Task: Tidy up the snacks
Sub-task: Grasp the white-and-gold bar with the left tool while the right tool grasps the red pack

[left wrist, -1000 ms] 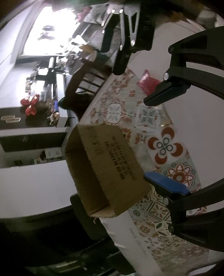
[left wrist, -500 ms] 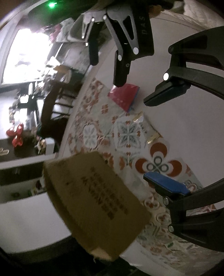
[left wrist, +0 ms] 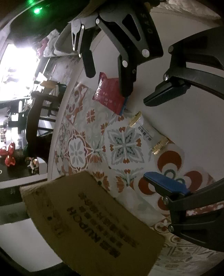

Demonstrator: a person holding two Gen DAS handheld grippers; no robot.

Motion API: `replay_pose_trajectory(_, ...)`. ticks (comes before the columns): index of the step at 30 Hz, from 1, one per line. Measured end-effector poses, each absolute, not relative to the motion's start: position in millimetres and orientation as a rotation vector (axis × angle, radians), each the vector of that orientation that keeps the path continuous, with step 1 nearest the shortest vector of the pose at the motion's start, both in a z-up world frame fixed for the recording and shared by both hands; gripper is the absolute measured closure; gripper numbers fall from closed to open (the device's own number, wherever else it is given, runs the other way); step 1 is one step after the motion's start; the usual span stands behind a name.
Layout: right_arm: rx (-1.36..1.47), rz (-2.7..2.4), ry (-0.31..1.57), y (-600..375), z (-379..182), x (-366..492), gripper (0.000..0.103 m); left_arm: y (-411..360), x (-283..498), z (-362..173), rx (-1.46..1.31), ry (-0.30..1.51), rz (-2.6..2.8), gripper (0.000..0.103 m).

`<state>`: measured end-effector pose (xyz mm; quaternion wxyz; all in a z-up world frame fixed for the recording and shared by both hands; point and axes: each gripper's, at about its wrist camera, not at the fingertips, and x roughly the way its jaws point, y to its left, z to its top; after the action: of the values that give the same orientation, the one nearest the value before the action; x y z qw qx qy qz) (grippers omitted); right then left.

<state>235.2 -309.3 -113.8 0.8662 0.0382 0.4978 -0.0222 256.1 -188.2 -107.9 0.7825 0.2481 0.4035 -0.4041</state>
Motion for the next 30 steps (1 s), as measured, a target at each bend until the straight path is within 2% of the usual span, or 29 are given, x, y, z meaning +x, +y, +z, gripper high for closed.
replay_pose_trajectory(7, 0.085, -0.042, 1.071, -310, -126, 240, 0.015, -193, 265, -120, 0.54, 0.887, -0.88, 0.026)
replay_pose_trajectory(10, 0.09, -0.049, 1.075, -311, -130, 242, 0.015, -194, 267, -124, 0.532, 0.889, -0.888, 0.033)
replay_pose_trajectory(12, 0.103, -0.048, 1.077, -312, -132, 242, 0.015, -193, 268, -123, 0.518, 0.886, -0.883, 0.039)
replay_pose_trajectory(16, 0.109, -0.063, 1.058, -313, -132, 240, 0.016, -191, 269, -123, 0.471, 0.905, -0.901, 0.059)
replay_pose_trajectory(18, 0.106, -0.069, 1.05, -312, -132, 239, 0.02, -191, 267, -123, 0.468, 0.902, -0.896, 0.07)
replay_pose_trajectory(19, 0.104, -0.069, 1.044, -312, -132, 238, 0.021, -192, 266, -122, 0.463, 0.905, -0.891, 0.078)
replay_pose_trajectory(20, 0.108, -0.069, 1.04, -312, -131, 238, 0.022, -192, 266, -122, 0.454, 0.911, -0.889, 0.081)
replay_pose_trajectory(23, 0.11, -0.083, 1.024, -315, -130, 236, 0.031, -192, 265, -123, 0.424, 0.92, -0.861, 0.082)
replay_pose_trajectory(30, 0.134, -0.082, 0.995, -318, -129, 231, 0.038, -191, 263, -120, 0.332, 0.969, -0.778, 0.083)
